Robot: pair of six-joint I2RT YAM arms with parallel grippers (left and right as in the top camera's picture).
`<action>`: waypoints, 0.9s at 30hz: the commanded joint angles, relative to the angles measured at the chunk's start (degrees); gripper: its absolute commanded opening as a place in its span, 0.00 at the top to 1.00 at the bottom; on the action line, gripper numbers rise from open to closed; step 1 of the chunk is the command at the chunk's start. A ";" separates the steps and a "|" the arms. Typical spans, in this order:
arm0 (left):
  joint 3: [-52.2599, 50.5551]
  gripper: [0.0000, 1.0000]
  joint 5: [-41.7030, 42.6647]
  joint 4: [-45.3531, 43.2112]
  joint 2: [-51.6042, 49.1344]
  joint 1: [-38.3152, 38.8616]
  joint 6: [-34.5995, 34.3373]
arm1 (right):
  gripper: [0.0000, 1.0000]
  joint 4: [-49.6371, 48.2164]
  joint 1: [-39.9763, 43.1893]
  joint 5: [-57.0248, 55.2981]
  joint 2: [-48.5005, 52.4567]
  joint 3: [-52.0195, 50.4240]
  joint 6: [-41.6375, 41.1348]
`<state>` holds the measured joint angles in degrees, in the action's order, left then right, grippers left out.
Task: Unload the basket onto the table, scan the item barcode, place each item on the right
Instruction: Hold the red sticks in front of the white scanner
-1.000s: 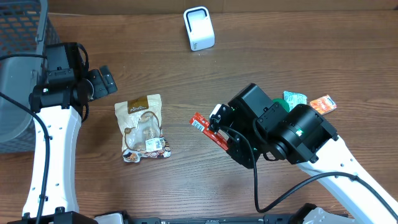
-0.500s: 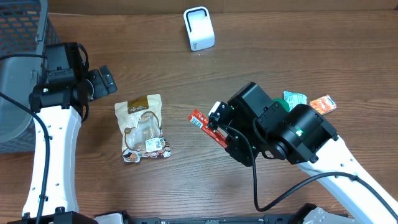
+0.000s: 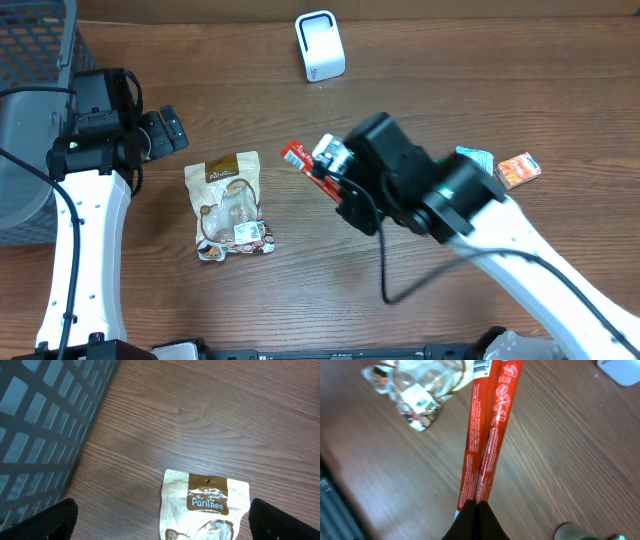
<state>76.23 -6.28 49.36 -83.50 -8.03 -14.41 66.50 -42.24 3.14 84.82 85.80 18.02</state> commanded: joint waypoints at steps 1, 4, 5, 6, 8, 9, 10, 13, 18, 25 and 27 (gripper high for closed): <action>0.85 0.00 -0.26 -0.09 0.26 -0.20 0.94 | 0.96 -2.86 1.05 -3.19 4.24 0.04 -0.22; 0.85 0.00 -0.26 -0.09 0.26 -0.20 0.94 | 0.96 -6.78 1.51 -7.30 6.75 0.02 -0.13; 0.85 0.00 -0.26 -0.09 0.26 -0.20 0.94 | 0.96 -8.24 1.51 -9.31 7.32 0.02 0.42; 0.85 0.00 -0.26 -0.09 0.26 -0.20 0.94 | 0.96 -10.58 1.51 -12.11 7.85 0.02 3.93; 0.85 0.00 -0.28 -0.09 0.26 -0.20 0.94 | 0.96 -13.70 1.51 -14.84 8.02 0.02 10.82; 0.85 0.00 -0.26 -0.09 0.26 -0.20 0.94 | 0.96 -15.63 1.51 -16.28 8.07 0.02 13.60; 0.85 0.00 -0.26 -0.09 0.26 -0.20 0.94 | 0.96 -17.75 1.51 -17.57 8.07 0.02 15.56; 0.85 0.00 -0.26 -0.09 0.26 -0.20 0.94 | 0.96 -26.69 1.53 -22.53 8.28 0.04 18.73; 0.85 0.00 -0.26 -0.09 0.26 -0.20 0.94 | 0.96 -42.16 2.54 -30.03 9.01 0.04 24.85; 0.85 0.00 -0.26 -0.09 0.26 -0.20 0.94 | 0.96 -59.60 9.05 -30.12 10.56 0.04 27.71; 0.85 0.00 -0.26 -0.11 0.26 -0.20 0.94 | 0.96 -59.63 10.69 -30.18 11.89 0.04 27.74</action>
<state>76.23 -6.26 49.43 -83.50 -8.03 -14.39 7.46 -34.65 -25.61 94.35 85.27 44.47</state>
